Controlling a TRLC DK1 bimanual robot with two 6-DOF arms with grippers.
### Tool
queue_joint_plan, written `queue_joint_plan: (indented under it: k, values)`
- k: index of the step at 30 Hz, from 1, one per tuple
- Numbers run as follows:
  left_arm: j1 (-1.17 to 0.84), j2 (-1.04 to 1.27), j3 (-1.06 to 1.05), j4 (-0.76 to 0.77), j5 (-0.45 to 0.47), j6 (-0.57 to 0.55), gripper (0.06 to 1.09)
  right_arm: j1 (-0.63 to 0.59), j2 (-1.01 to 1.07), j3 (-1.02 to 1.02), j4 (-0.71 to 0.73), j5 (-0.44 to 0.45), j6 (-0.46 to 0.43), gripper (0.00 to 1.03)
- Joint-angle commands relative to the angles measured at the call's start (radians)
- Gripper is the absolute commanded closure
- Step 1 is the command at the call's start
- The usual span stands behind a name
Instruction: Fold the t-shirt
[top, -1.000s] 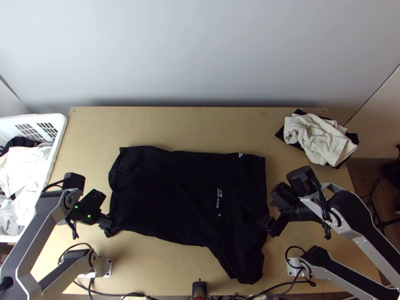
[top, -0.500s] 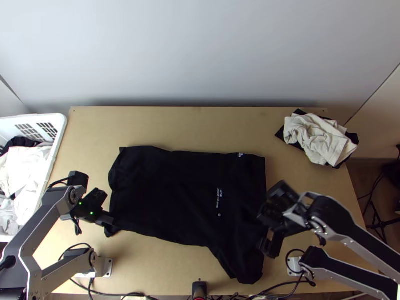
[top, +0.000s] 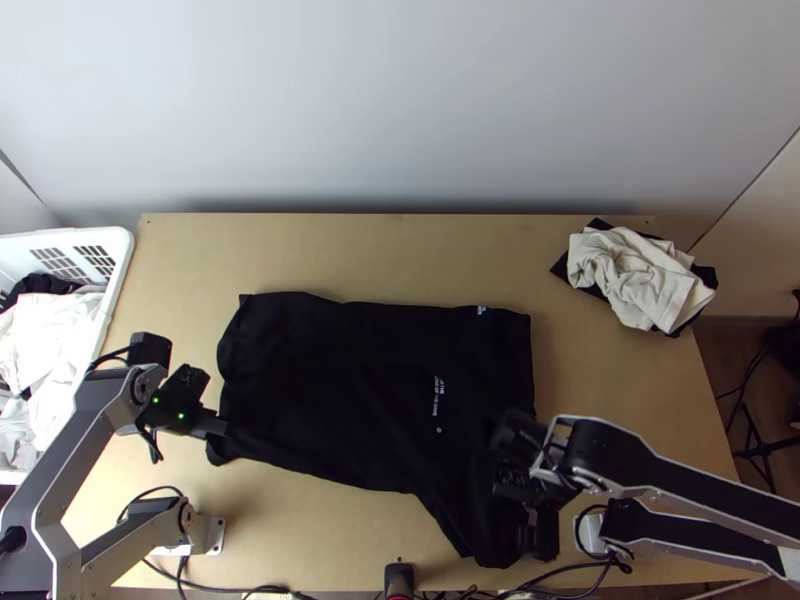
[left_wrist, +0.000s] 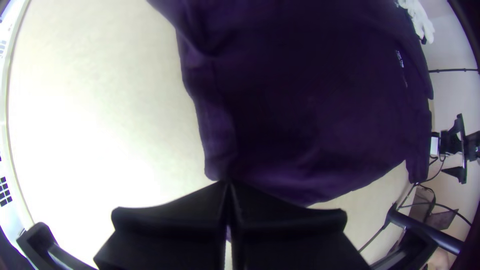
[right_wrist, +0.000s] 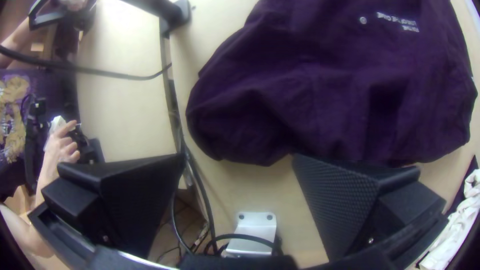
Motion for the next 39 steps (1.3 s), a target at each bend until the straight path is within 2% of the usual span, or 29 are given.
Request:
queue_joint_plan:
  k: [1, 4, 9, 17, 21, 24, 27, 28, 33, 34, 39]
  values:
    - [-0.001, -0.004, 0.021, -0.003, -0.001, -0.03, 1.05, 0.096, 0.034, -0.048, 0.024, -0.004, -0.018, 0.04]
    - [-0.002, 0.002, 0.027, -0.001, -0.001, -0.047, 1.05, 0.135, 0.072, -0.062, 0.058, -0.004, -0.029, 0.04]
    - [0.002, 0.002, 0.033, -0.004, -0.001, -0.053, 1.05, 0.161, 0.078, -0.064, 0.193, -0.006, -0.021, 0.04]
    - [0.012, -0.003, 0.038, -0.015, -0.001, -0.059, 1.05, 0.213, 0.126, -0.068, 0.273, -0.02, 0.043, 0.04]
    - [0.012, -0.004, 0.041, -0.021, -0.001, -0.062, 1.05, 0.23, 0.186, -0.082, 0.324, -0.02, 0.072, 0.05]
    - [0.012, -0.007, 0.041, -0.024, -0.001, -0.062, 1.05, 0.231, 0.226, -0.099, 0.374, -0.018, 0.088, 0.12]
    - [0.013, -0.01, 0.042, -0.026, -0.003, -0.061, 1.05, 0.227, 0.253, -0.128, 0.408, 0.002, 0.103, 0.23]
    - [0.015, -0.01, 0.044, -0.026, -0.003, -0.061, 1.05, 0.227, 0.258, -0.137, 0.413, 0.008, 0.103, 0.33]
    - [0.016, -0.012, 0.049, -0.027, -0.003, -0.053, 1.05, 0.205, 0.226, -0.156, 0.417, 0.025, 0.103, 0.92]
    - [0.016, -0.012, 0.05, -0.027, -0.001, -0.052, 1.05, 0.196, 0.217, -0.153, 0.413, 0.026, 0.103, 1.0]
    - [0.016, -0.021, 0.073, -0.047, -0.001, -0.042, 1.05, 0.053, 0.16, -0.1, 0.321, 0.025, 0.059, 1.0]
